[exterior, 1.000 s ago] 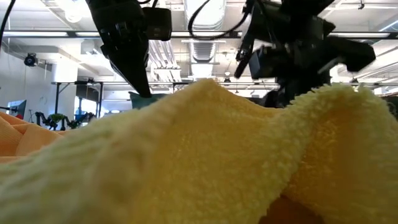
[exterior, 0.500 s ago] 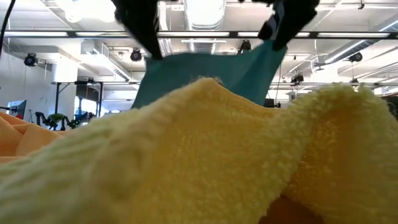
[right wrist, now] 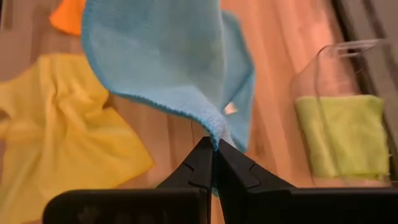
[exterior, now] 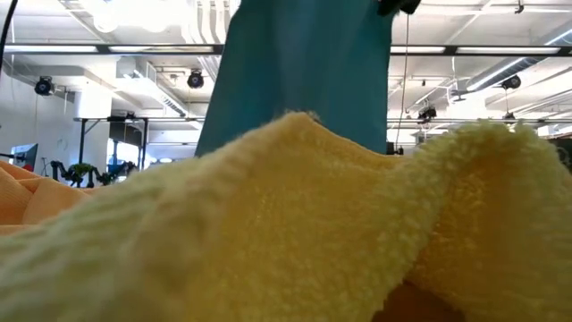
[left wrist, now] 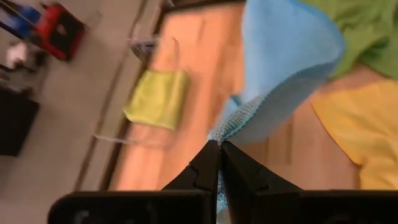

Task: Fold microfiber towels
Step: Fold the blue microfiber cloth

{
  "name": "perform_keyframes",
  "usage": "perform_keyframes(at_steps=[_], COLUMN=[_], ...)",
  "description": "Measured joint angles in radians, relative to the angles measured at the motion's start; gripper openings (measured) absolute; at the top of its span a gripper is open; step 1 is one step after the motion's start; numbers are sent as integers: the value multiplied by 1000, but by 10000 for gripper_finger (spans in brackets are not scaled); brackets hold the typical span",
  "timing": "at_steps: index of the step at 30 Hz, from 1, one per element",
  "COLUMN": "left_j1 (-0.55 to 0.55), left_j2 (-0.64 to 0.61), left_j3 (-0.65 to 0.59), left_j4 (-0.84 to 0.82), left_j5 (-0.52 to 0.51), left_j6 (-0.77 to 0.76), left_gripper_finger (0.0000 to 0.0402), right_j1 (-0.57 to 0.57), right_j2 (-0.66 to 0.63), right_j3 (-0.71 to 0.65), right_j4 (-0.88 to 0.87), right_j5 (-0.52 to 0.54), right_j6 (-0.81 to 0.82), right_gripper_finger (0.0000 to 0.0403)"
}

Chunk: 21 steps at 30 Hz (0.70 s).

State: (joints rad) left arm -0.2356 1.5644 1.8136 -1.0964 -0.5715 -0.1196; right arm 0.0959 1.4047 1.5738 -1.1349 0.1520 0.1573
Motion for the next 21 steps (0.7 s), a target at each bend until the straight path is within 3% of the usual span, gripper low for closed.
perform_keyframes(at_steps=[10, 18, 21], left_j1=[0, 0, 0], left_j2=[-4, -9, -9], left_j3=[125, 163, 195], left_j4=[-23, -40, -39], left_j5=[-60, -137, -183], left_j6=[134, 127, 126], left_gripper_finger=[0, 0, 0], right_j1=[2, 2, 15], right_j2=[-4, 10, 24], right_j3=[180, 304, 331], right_j4=[-52, -118, -168], right_j5=[267, 224, 300], right_j6=[-19, 56, 129], right_gripper_finger=[9, 9, 9])
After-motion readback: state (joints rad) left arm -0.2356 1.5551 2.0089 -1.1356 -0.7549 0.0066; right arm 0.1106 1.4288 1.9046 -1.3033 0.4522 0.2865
